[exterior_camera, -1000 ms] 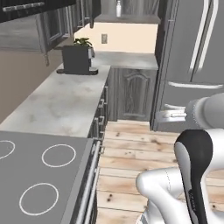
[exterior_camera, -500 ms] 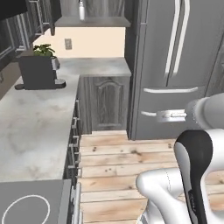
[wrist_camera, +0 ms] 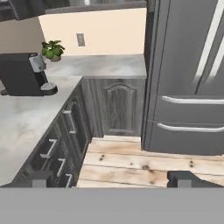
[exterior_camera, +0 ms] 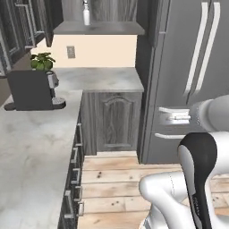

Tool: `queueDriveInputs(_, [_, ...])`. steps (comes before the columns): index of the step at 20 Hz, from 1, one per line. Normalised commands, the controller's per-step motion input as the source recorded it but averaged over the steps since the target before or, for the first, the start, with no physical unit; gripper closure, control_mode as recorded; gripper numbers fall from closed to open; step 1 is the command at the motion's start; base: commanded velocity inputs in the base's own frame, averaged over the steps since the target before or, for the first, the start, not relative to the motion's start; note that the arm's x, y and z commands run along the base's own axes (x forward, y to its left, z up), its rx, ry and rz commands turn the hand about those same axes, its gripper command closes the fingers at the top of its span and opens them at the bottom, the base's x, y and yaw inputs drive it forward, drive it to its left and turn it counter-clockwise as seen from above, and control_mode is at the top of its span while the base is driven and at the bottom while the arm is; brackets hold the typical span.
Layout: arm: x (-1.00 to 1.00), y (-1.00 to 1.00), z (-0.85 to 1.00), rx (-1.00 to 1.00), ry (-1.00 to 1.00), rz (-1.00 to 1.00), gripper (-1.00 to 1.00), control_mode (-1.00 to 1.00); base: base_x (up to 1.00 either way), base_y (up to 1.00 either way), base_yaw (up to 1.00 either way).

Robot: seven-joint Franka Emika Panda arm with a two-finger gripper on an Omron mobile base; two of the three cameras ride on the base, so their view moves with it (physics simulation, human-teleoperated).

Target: Move the cutting board and knife to the sink. Then move spray from the cabinet to the counter.

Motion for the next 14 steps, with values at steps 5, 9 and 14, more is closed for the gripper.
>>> queueDriveInputs(5, [0.00,0.00,0.00,0.00,0.00,0.00,-1.00,1.00,1.00,0.00,0.11])
queueDriveInputs(9, [0.00,0.00,0.00,0.00,0.00,0.00,-1.00,1.00,0.89,0.12,0.17])
queueDriveInputs(14, [0.00,0.00,0.00,0.00,0.00,0.00,-1.00,1.00,0.70,0.16,0.19])
